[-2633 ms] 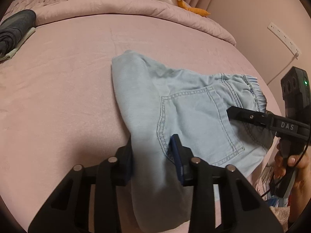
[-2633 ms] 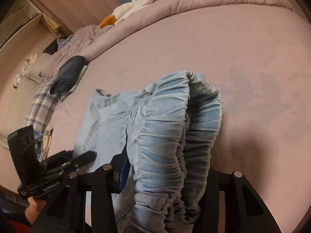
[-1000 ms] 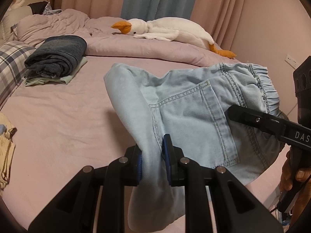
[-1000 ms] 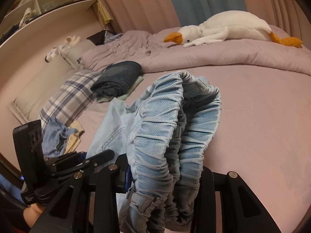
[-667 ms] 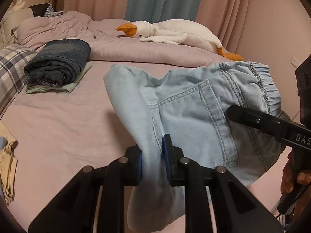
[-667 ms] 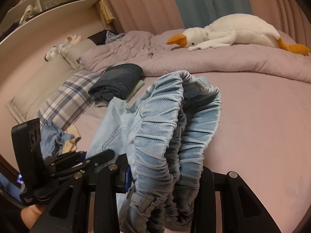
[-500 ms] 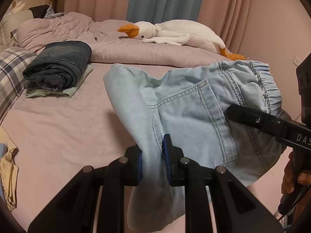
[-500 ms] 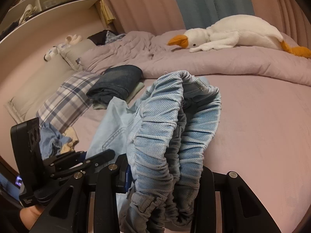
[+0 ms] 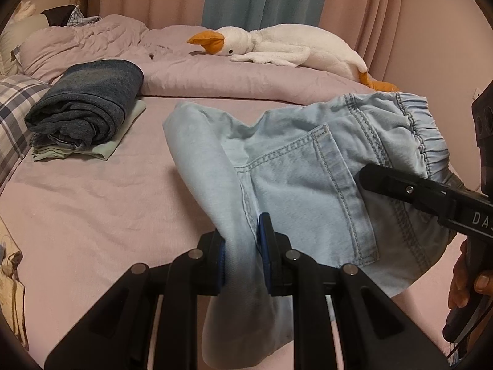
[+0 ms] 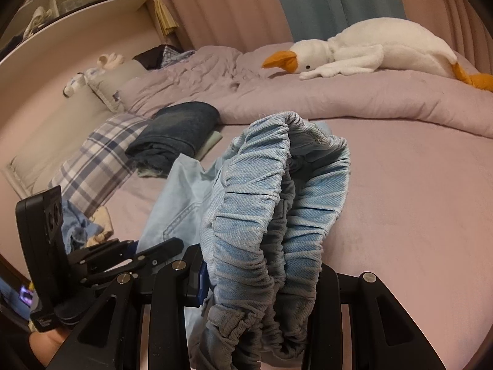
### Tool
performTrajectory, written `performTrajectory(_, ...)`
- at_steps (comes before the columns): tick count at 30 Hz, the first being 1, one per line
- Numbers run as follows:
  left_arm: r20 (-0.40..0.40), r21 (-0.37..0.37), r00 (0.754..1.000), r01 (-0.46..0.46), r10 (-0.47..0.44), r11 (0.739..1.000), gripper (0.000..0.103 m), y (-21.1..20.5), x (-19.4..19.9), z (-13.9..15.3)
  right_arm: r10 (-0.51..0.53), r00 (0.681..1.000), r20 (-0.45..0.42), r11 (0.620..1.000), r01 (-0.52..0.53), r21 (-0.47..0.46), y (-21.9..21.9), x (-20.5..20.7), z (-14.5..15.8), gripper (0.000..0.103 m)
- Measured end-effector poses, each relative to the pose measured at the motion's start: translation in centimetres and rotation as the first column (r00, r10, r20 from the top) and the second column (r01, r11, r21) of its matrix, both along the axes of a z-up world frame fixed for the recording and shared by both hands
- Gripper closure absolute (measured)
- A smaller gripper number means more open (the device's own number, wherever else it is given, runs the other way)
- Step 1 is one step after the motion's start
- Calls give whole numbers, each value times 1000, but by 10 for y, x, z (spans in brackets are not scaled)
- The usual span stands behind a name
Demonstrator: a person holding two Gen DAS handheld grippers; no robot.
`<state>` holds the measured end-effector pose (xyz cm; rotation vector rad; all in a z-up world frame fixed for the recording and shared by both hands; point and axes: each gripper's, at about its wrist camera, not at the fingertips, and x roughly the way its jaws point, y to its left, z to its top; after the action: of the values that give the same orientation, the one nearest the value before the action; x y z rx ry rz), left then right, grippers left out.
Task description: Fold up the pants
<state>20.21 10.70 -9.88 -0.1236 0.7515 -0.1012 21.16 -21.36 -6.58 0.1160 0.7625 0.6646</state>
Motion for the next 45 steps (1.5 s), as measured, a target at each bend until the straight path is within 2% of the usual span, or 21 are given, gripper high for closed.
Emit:
performTrajectory(18,-63,1,998,-1,1,1000,85,-3,37,-25,-23,999,-35,999,21,-33,5,29,-21,64)
performTrajectory(34,-85,12,996,6,-5,1000,84,-3,44,-32,-39,996,-75,998,35,-46,2,40,-32,64)
performTrajectory(40,-102,25,995,2,0,1000,80,4,47,-40,-75,985,-154,997,72,-23,-10,49,-46,60)
performTrajectory(45,-118,24,993,-9,12,1000,69,12,48,-48,-110,961,-255,993,118,16,-27,60,-65,54)
